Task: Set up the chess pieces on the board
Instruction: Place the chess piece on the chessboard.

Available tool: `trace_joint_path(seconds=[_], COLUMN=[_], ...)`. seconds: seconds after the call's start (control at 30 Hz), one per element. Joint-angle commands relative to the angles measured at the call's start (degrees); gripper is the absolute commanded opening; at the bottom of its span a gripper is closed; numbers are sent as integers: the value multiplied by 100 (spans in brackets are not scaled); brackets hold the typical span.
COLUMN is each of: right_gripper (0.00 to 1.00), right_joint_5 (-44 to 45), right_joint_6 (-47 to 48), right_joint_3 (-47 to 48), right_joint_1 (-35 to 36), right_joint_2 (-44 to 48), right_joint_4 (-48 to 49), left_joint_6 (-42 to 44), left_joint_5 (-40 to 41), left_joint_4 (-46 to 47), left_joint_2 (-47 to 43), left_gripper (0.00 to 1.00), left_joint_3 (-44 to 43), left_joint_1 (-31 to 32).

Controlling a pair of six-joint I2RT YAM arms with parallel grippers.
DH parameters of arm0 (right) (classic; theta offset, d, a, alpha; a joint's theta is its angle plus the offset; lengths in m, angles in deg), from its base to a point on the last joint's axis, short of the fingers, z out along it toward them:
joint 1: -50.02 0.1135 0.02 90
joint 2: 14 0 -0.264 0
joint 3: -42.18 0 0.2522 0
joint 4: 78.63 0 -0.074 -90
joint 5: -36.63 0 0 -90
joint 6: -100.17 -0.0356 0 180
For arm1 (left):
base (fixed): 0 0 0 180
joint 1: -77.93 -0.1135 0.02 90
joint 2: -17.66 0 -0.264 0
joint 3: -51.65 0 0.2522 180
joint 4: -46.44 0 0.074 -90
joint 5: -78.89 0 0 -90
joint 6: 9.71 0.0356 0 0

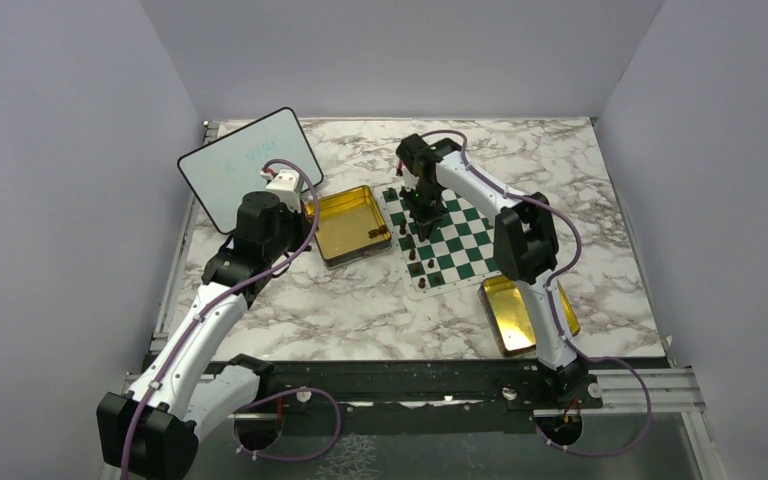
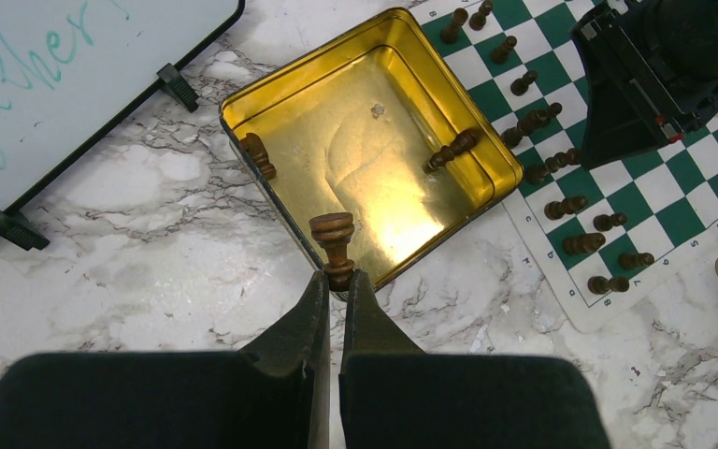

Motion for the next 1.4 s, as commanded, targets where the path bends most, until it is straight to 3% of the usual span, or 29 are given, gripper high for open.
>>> trace_joint_path(seconds=[0.0,1.0,1.37], right_gripper=[12,28,40], right_joint_5=[146,88,191], right_joint_6=[-5,-27,-102], right_joint_3=[306,503,363], right_joint_1=[-45,-76,-94], right_joint_2=[-226,-535,-107], right_joint_4=[-113,-150,-229], left_joint_6=[71,87,46], left_joint_5=[-11,2,-121], left_joint_4=[94,92,94], left_joint_2=[-99,-113,-52], left_gripper=[0,0,0], left_joint_3=[22,20,30], left_joint_1=[8,9,25])
